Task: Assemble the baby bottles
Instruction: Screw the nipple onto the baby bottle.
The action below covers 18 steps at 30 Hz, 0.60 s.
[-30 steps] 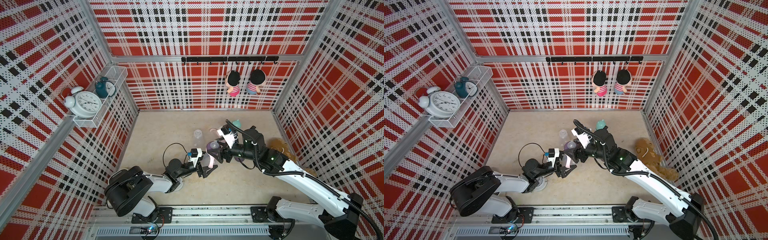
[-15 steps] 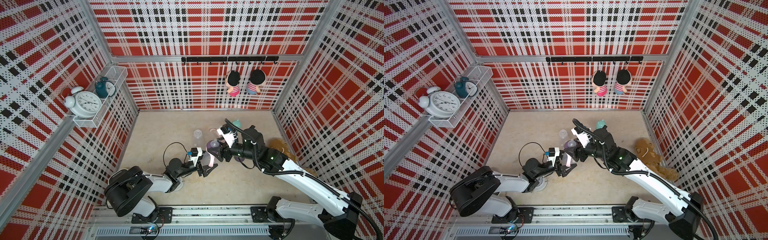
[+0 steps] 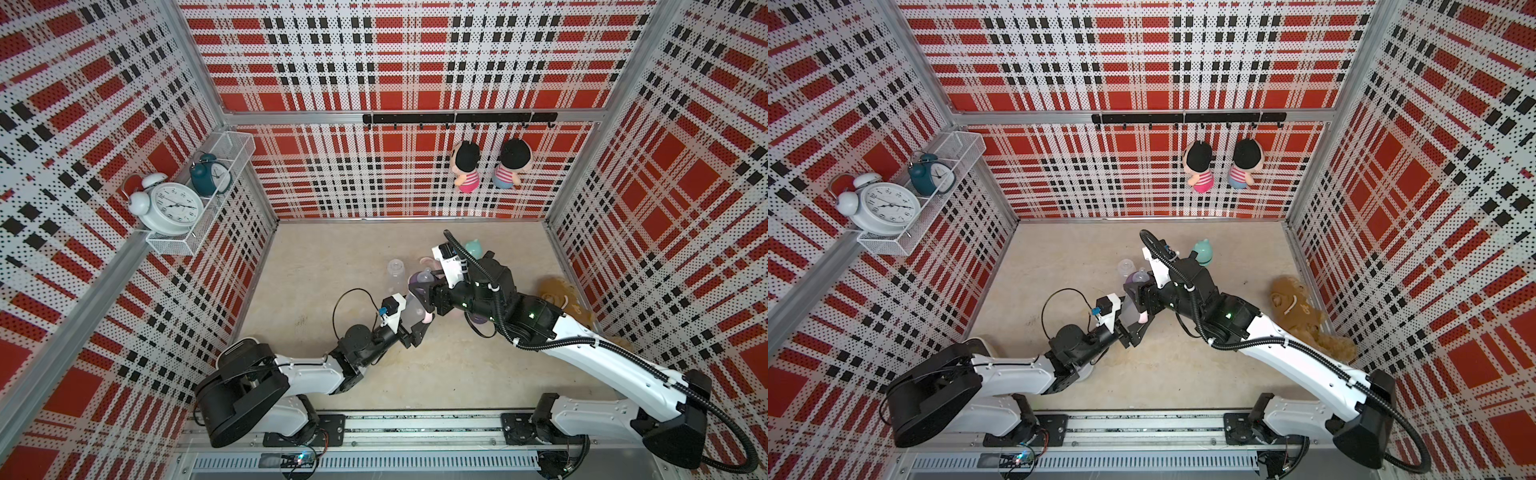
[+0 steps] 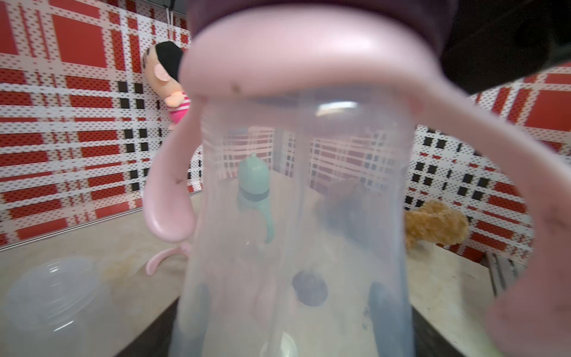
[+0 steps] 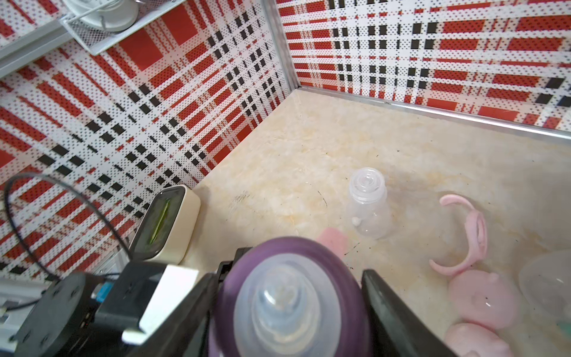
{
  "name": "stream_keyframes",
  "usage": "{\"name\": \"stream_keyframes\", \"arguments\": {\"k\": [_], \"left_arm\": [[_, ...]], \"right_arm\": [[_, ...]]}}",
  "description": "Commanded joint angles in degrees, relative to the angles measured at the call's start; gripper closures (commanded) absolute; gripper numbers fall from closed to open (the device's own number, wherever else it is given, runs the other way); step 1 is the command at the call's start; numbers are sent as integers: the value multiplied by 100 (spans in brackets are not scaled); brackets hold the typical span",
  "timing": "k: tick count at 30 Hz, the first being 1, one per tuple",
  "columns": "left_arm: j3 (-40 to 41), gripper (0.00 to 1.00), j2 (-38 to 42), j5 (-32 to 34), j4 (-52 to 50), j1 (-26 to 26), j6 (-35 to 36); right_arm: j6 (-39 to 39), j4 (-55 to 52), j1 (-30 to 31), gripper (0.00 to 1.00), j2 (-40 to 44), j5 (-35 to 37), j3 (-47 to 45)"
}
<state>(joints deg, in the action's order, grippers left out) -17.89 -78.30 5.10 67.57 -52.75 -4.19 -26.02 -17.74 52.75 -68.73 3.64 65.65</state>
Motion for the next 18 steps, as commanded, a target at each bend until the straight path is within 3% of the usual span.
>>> {"name": "stream_keyframes", "arguments": {"k": [1, 5, 11, 14, 18], "left_arm": [[-128, 100, 50, 1285, 370, -241, 405], [-253, 100, -94, 1608, 309, -381, 421], [-426, 100, -194, 1544, 7, -438, 410], [-381, 100, -86, 613, -73, -235, 279], [-373, 100, 8, -1350, -131, 325, -116]], "right_arm": [[-1011, -505, 343, 46, -310, 1304, 327], [-1349, -839, 608, 46, -578, 2049, 599], [-1308, -958, 612, 22, -523, 2047, 694], [-642, -707, 558, 14, -202, 1450, 630], [323, -297, 243, 13, 342, -70, 303]]}}
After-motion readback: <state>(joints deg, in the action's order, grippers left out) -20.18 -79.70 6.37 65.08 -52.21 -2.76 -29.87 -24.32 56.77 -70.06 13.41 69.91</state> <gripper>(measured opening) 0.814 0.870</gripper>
